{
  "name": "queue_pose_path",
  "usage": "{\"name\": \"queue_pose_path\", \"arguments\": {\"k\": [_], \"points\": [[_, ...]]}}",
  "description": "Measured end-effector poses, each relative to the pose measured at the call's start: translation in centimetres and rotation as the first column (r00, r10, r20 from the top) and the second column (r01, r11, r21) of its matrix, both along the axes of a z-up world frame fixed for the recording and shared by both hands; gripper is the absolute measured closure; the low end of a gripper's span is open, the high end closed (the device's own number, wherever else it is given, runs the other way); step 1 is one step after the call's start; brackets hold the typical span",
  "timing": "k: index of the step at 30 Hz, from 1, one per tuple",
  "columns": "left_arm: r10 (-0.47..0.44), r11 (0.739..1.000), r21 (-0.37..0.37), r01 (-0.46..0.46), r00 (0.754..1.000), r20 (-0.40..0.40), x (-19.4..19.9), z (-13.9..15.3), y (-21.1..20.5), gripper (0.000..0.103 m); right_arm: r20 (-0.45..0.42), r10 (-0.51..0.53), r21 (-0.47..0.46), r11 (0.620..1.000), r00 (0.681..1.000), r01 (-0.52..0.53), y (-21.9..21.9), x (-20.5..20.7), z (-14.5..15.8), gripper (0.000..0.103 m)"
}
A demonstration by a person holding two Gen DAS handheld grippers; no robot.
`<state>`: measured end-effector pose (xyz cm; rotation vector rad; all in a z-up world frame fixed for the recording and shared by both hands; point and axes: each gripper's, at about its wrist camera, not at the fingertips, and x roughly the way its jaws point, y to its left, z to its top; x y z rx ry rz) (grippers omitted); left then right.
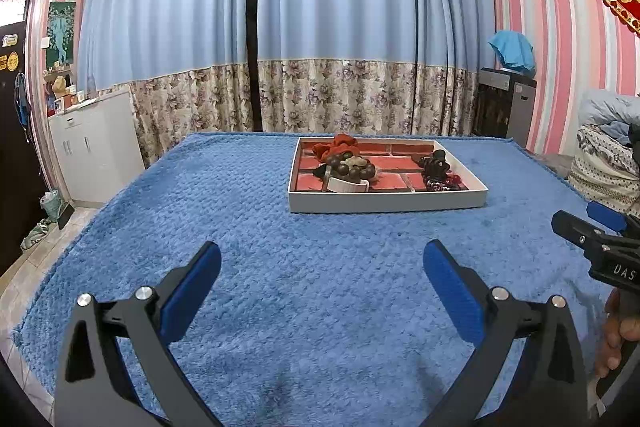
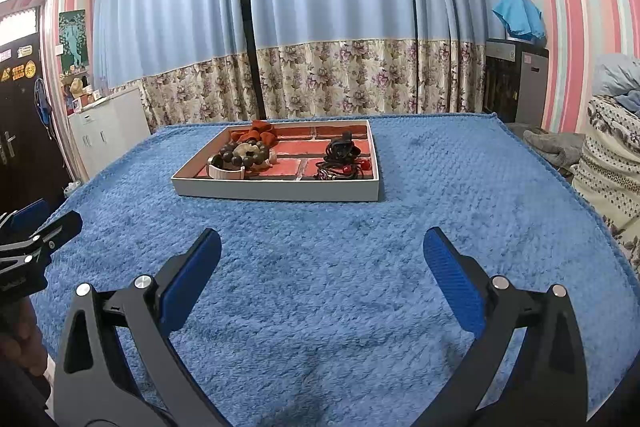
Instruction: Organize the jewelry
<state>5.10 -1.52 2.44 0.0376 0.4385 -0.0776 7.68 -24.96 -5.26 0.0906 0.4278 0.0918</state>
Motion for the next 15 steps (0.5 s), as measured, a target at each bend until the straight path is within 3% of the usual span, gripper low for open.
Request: {"name": "queue_pose_path", "arguments": {"k": [15], "points": [[0.003,1.000,0.004,-0.003,1.000,-0.007,0.53,0.04,0.06,0.004,0.005,-0.009,-0.004,1.000,1.000,0.009,0.04,-0.05,0.17,0.005]]}}
